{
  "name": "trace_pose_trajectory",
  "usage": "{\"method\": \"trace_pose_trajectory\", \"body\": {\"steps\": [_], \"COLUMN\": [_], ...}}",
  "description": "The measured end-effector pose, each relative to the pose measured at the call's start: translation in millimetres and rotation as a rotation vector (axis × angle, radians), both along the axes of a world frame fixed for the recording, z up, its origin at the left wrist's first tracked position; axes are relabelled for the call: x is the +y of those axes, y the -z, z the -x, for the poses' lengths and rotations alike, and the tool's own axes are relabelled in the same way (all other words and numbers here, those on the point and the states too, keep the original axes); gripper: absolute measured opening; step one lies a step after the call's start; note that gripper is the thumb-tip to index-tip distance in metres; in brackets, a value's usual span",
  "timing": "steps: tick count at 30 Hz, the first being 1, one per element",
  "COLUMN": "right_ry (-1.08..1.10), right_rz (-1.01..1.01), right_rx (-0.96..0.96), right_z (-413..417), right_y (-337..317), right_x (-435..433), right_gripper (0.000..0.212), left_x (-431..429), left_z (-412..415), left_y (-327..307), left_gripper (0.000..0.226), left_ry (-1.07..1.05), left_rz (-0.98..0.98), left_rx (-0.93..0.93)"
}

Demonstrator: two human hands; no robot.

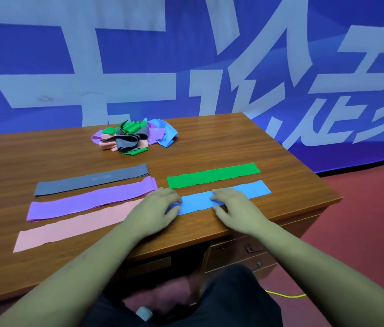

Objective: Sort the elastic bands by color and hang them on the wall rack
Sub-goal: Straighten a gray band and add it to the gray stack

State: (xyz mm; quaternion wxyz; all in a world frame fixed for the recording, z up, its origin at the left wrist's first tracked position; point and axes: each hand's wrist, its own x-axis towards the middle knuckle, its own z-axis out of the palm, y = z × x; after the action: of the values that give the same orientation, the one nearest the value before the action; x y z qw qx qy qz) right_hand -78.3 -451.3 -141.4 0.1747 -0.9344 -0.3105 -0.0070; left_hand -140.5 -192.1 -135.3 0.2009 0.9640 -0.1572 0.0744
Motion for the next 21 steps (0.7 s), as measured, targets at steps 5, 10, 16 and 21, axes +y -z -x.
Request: {"method": "trace_pose_trajectory", "body": {"steps": [5,10,16,21], "right_ry": [0.017,0.053,0.117,0.115], "right_rz": [-0.034,-0.036,-0.087,-0.218], "right_rx": [-0.037,0.013,0.094,0.140], "right_z": [-22.9,-70.4,-128.6,-166.6], "right_y": [-36.9,-55.1,-46.1,-28.7], "right_x": [48.0,126.5,200.3,255.4], "right_gripper": [0.025,0.030,0.032,0.033], "left_x": [40.9,94.7,148.4,182.7], "left_z": [-27.7,-71.2,-119.0,-157.4], "left_y": [-23.0,-34.1,-28.1,-12.9], "left_gripper": [0.014,0.013,0.019,0.038], "left_ry": [-0.179,-0.410,-0.615,-0.678], "left_rz": [0.049,0.042,0.090,0.195], "left_rx": [-0.003,-0.072,-0.019,-0.057]}}
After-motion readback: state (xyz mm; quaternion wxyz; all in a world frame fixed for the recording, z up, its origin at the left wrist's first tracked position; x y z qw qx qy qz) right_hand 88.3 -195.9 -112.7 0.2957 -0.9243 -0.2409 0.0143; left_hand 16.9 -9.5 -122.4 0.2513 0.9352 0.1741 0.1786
